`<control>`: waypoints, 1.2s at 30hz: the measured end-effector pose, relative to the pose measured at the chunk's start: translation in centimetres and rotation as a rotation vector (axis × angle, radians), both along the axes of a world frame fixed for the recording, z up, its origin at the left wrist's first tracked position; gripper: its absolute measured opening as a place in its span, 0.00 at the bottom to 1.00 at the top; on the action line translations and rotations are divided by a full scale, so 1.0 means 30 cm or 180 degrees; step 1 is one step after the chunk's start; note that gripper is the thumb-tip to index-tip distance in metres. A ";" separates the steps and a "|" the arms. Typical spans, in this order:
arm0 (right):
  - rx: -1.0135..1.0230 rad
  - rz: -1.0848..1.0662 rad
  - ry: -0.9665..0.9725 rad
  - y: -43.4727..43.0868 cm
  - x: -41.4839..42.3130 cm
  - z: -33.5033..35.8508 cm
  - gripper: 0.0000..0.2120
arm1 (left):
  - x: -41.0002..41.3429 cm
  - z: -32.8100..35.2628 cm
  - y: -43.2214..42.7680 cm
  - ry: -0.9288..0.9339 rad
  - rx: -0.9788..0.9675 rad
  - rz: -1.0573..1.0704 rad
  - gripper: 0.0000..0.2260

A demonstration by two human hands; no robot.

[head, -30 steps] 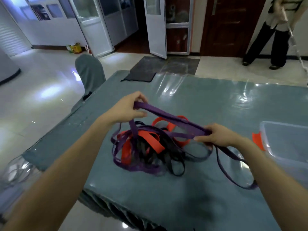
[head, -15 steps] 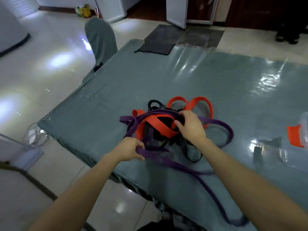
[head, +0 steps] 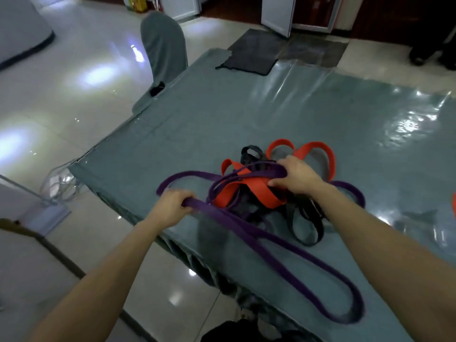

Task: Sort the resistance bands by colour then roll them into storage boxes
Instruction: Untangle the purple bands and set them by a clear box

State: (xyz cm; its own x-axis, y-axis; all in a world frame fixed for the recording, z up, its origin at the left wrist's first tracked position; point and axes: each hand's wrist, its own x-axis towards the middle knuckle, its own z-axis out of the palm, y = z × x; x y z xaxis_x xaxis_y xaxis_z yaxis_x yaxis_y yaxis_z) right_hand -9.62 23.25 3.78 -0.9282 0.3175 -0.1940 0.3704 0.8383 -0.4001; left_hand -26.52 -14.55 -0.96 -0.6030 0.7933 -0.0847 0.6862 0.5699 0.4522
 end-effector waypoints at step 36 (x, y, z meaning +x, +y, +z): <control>-0.1614 -0.1824 0.1193 0.330 0.500 0.536 0.07 | -0.050 0.405 0.698 0.0001 -0.1225 -0.0755 0.42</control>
State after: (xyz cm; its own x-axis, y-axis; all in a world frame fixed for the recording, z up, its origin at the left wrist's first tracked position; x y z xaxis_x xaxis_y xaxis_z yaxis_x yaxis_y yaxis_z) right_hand 5.38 33.14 19.87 -0.6818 0.7157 -0.1516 0.4508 0.2479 -0.8575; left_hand -28.02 6.38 11.20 -0.4085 0.8202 -0.4005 0.8181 0.5236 0.2378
